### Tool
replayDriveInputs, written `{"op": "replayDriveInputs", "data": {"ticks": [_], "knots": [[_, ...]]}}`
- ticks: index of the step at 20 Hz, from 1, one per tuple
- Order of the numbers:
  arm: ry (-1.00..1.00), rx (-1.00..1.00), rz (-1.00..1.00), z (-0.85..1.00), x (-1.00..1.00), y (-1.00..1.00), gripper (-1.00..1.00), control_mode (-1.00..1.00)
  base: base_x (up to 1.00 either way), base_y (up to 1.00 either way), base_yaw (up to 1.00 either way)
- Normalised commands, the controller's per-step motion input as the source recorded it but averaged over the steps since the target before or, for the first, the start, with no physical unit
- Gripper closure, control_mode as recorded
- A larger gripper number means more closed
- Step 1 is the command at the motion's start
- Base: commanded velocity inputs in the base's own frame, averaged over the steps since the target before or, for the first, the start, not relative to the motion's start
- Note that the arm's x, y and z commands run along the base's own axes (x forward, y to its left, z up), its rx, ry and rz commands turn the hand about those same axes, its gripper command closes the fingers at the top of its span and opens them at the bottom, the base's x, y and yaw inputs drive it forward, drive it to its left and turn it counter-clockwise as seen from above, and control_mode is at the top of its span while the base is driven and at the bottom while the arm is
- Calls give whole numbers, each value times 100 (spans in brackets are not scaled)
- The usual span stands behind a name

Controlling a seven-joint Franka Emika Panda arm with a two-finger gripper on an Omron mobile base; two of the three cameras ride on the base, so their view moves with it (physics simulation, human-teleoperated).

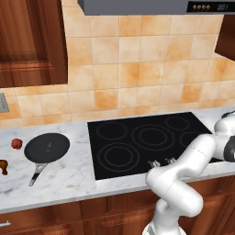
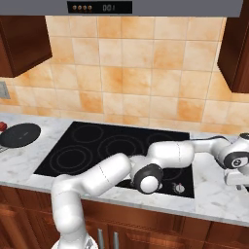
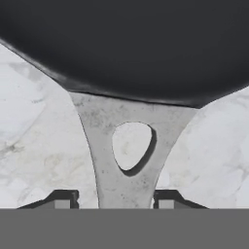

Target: Place both pans onto different burners. Then place the bell pepper and the chicken drumstick on different pans.

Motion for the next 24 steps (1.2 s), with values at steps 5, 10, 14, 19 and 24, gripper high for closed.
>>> {"op": "replayDriveInputs", "data": {"ticks": [5, 10, 14, 19, 24], "knots": [[3, 4, 0, -3, 0, -4, 100, -100, 0, 0, 0], [0, 0, 0, 5, 0, 3, 100, -100, 0, 0, 0], [0, 0, 0, 9, -14, 26, 100, -100, 0, 0, 0], [0, 0, 0, 3, -23, 42, 100, -100, 0, 0, 0], [0, 0, 0, -2, -58, 49, 100, -100, 0, 0, 0]]}}
